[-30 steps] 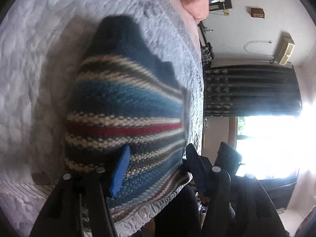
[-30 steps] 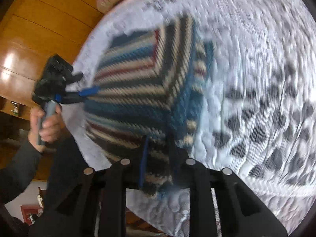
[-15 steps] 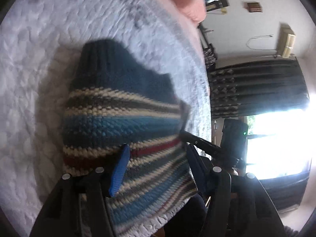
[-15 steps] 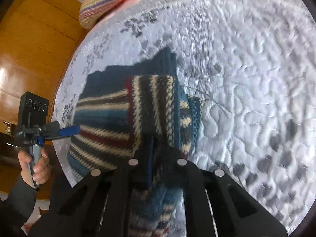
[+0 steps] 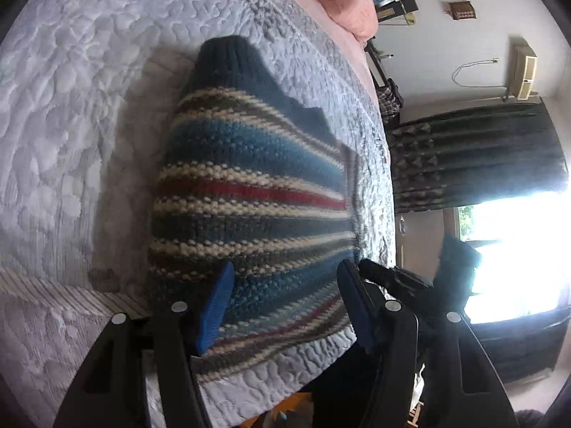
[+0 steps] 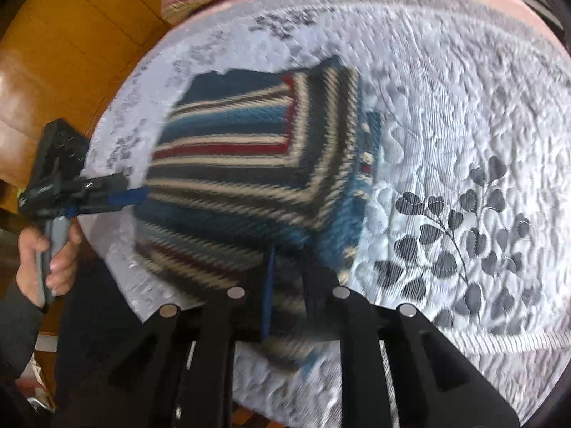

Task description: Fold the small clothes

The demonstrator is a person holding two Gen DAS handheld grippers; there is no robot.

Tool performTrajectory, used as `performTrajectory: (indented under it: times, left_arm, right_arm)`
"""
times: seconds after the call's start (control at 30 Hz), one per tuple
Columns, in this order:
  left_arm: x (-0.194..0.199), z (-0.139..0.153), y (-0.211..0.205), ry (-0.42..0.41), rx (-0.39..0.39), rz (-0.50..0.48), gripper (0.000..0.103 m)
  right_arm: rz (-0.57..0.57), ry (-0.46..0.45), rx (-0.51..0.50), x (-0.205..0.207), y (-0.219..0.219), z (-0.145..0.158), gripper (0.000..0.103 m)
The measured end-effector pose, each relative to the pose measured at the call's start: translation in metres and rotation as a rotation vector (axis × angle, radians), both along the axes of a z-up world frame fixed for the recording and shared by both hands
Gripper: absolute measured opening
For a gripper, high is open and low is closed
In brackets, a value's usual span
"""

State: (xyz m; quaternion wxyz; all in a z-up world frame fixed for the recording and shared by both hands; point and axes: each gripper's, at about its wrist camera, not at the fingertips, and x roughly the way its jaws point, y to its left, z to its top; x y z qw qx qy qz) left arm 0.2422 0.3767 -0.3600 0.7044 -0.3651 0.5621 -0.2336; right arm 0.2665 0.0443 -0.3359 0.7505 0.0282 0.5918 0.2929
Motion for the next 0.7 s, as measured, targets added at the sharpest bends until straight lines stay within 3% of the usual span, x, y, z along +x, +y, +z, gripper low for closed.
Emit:
performTrajectory:
  times: [0.1,0.17,0.23,0.37,0.43,0.5,0.53,0.57,0.63,0.67,0.7]
  left_arm:
    - [-0.01,0.01,-0.014,-0.02,0.039,-0.062,0.061]
    - [-0.013,0.001,-0.022,0.001,0.1,-0.086,0.06]
    - [-0.009,-0.011,-0.027,0.032,0.103,-0.08,0.059]
    - [-0.015,0.006,-0.028,0.018,0.118,-0.068,0.061]
    - [-0.031,0.019,-0.025,0.002,0.117,-0.066,0.071]
    - [-0.054,0.028,-0.019,0.0,0.167,-0.025,0.079]
    - [-0.065,0.032,-0.017,0.004,0.187,-0.012,0.082]
    - [-0.08,0.038,-0.019,0.007,0.22,-0.009,0.083]
    - [-0.109,0.058,-0.028,-0.03,0.361,-0.016,0.087]
    - [-0.128,0.072,-0.037,-0.075,0.46,-0.018,0.088]
    - [-0.138,0.083,-0.041,-0.106,0.513,-0.021,0.089]
  right_arm:
    - [-0.003,0.01,-0.052,-0.022,-0.003,-0.002,0.013]
    - [-0.004,0.027,-0.133,-0.026,0.0,-0.026,0.012]
    - [-0.035,0.045,-0.122,-0.026,0.002,-0.034,0.012]
    - [-0.089,0.025,-0.088,-0.033,-0.01,-0.009,0.014]
    - [-0.119,-0.002,-0.078,-0.046,-0.02,0.007,0.017]
    - [-0.143,-0.01,-0.065,-0.062,-0.03,0.017,0.024]
    - [-0.163,-0.016,-0.066,-0.076,-0.035,0.022,0.034]
    - [-0.173,-0.021,-0.072,-0.083,-0.037,0.026,0.053]
    - [-0.207,-0.051,-0.106,-0.108,-0.035,0.036,0.08]
    - [-0.215,-0.076,-0.124,-0.119,-0.032,0.043,0.089]
    - [-0.222,-0.107,-0.145,-0.128,-0.026,0.051,0.091]
